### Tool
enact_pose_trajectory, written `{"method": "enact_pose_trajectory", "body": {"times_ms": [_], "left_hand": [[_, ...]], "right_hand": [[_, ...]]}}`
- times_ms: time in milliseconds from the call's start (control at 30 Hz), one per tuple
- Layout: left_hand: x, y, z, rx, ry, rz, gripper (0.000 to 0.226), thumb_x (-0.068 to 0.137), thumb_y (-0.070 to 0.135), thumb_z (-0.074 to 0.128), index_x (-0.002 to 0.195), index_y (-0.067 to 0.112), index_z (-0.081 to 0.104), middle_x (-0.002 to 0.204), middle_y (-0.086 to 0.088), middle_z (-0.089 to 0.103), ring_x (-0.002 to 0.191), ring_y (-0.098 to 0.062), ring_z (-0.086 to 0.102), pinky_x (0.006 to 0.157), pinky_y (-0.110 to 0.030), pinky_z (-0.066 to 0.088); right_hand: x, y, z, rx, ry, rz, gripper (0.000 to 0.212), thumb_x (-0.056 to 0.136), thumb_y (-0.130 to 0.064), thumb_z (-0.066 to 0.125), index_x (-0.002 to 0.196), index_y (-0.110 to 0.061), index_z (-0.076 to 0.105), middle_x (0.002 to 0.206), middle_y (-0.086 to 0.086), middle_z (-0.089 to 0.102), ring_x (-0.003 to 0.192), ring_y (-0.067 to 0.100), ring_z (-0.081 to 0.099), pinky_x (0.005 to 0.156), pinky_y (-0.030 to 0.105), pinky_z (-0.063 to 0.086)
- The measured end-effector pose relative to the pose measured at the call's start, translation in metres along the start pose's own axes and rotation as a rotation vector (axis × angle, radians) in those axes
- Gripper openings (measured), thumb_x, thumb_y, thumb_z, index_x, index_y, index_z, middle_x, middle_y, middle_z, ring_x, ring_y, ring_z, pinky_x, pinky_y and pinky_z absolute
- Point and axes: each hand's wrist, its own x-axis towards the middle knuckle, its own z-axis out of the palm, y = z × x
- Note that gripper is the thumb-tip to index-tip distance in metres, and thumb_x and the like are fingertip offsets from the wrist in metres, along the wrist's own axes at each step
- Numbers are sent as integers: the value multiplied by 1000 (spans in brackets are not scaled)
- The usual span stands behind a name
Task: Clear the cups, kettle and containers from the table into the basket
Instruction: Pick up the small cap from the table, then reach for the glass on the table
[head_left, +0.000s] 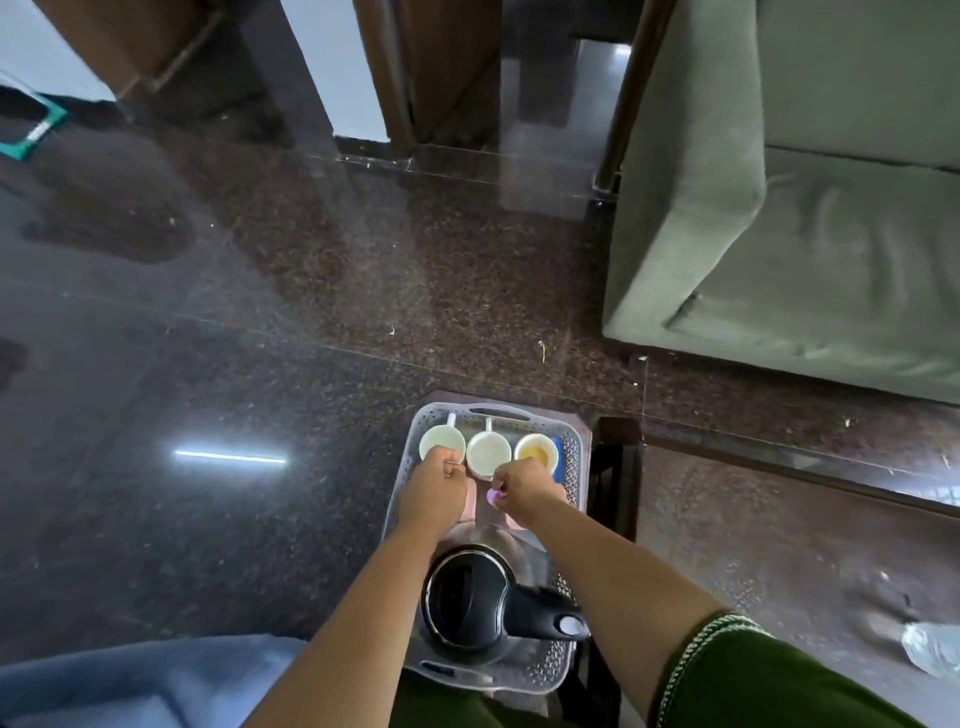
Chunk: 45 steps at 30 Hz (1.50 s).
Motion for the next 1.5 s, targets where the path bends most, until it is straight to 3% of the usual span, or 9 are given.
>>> {"method": "enact_pose_trajectory", "body": {"times_ms": [200, 333, 433, 500, 633, 767, 1233, 1333, 1500], "left_hand": [[5, -2, 7, 61, -62, -20, 30, 91, 18, 47, 120, 21, 57, 119, 0, 65, 108, -21, 58, 82, -24, 38], [5, -1, 9, 97, -47, -7, 29, 90, 18, 47, 117, 21, 58, 116, 2, 65, 106, -21, 59, 84, -26, 40], [3, 2, 7, 153, 55, 61, 22, 89, 17, 52, 109, 20, 60, 108, 2, 68, 102, -22, 62, 86, -33, 48], [2, 8, 7, 161, 135, 113, 19, 88, 14, 53, 104, 19, 60, 102, 0, 69, 97, -23, 64, 82, -36, 51], [0, 36, 16, 174, 185, 252, 14, 86, 11, 54, 99, 12, 60, 97, -6, 68, 96, -28, 62, 80, -40, 50], [-3, 84, 47, 238, 138, 389, 29, 87, 14, 60, 115, 9, 57, 110, -9, 66, 108, -32, 57, 87, -43, 48], [-188, 256, 402, 500, -465, 866, 45, 93, 34, 54, 135, 21, 42, 129, 6, 57, 125, -21, 44, 99, -34, 39], [-229, 279, 488, 589, -556, 880, 50, 95, 34, 51, 140, 18, 38, 136, 0, 55, 129, -24, 42, 103, -34, 36], [-248, 303, 601, 821, -595, 910, 54, 98, 32, 45, 145, 10, 31, 147, -10, 44, 135, -31, 38, 108, -39, 35]], "right_hand": [[6, -1, 13, -201, -20, -30, 22, 93, -26, 50, 109, -24, 64, 110, 4, 65, 103, 30, 62, 75, 35, 43], [0, 2, 12, -146, 3, -36, 14, 85, -39, 53, 94, -36, 63, 95, -8, 66, 90, 21, 63, 73, 30, 43], [-7, 5, 1, -50, 135, -133, 19, 89, -38, 52, 83, -21, 60, 86, 0, 63, 76, 23, 59, 66, 32, 51], [-13, 10, -11, 54, 224, -188, 24, 92, -33, 55, 78, -13, 58, 80, 7, 62, 68, 24, 53, 58, 30, 43], [-25, 30, -45, 202, 433, -82, 24, 92, -34, 54, 84, -13, 62, 84, 11, 67, 78, 29, 61, 65, 33, 45], [-49, 76, -80, 398, 617, 77, 26, 92, -39, 55, 88, -15, 64, 91, 8, 68, 81, 26, 62, 67, 28, 44], [-261, 429, -118, 592, 1209, 682, 30, 97, -41, 46, 76, -18, 45, 83, 5, 60, 79, 30, 60, 64, 37, 43], [-295, 513, -106, 687, 1150, 792, 24, 96, -34, 47, 96, -13, 57, 95, 10, 63, 89, 31, 61, 73, 38, 45], [-312, 631, -77, 939, 796, 910, 23, 90, -20, 52, 110, -11, 59, 116, 16, 60, 110, 33, 56, 90, 33, 44]]}}
